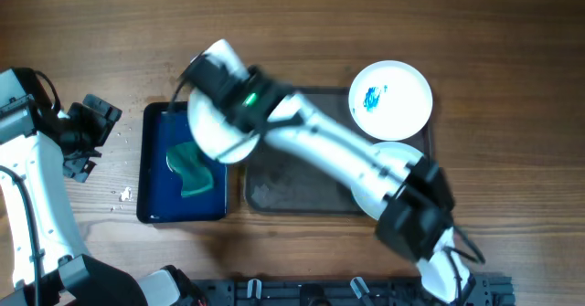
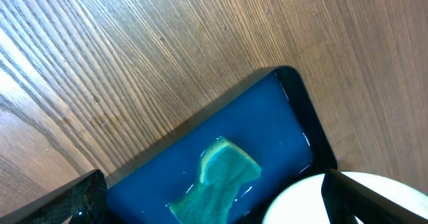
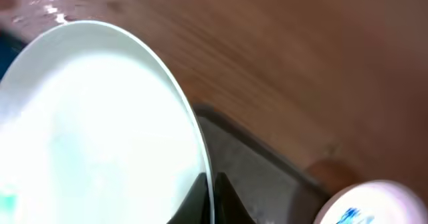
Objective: Clean dirty plates on tray and stack at the side
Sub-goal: 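Carry the plate right and set it on the table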
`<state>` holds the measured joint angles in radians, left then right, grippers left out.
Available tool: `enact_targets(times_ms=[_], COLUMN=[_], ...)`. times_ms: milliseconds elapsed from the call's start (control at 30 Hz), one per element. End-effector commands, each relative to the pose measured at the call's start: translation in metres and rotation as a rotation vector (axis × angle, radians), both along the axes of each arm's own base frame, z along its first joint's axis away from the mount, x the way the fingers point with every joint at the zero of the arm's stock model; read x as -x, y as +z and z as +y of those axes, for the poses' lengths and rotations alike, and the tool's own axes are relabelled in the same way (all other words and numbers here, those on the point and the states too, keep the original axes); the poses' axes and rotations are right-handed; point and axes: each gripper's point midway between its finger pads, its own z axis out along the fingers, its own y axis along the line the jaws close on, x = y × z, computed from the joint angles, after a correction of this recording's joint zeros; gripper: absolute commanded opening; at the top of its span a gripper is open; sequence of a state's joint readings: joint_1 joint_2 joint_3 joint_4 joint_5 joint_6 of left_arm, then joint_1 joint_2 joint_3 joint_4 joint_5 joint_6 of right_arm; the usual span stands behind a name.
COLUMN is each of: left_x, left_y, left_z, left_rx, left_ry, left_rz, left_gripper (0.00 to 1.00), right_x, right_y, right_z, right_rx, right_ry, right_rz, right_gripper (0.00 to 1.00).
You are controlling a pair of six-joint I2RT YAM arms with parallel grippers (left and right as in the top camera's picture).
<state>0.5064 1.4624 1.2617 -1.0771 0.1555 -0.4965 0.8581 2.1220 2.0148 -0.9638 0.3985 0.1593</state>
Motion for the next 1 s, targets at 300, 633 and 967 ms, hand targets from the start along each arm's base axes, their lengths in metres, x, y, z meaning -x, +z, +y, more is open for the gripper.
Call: enact_targets(times_ms=[300, 633, 967], left_x=[-0.041, -0.06, -0.055], left_y=[-0.03, -0.055, -0.056], left_z=[-0.072, -0.122, -0.122], left_rx=[0.019, 0.023, 0.029], left_ry=[-0.296, -0.448, -0.449], left_rz=[0.051, 0.082, 0.1], left_gripper=[1.0, 1.0, 1.0], right_x=[-0.063, 0.015, 0.063], right_y=[0.072, -0.011, -0.115], right_z=[-0.363, -0.561, -0.574], right_rx=[-0.498, -0.546, -0.565], right_ry=[-0.818, -1.343, -1.56], right_rz=[0.18, 0.251, 0.33], right_gripper=[0.04, 0.04, 0.04])
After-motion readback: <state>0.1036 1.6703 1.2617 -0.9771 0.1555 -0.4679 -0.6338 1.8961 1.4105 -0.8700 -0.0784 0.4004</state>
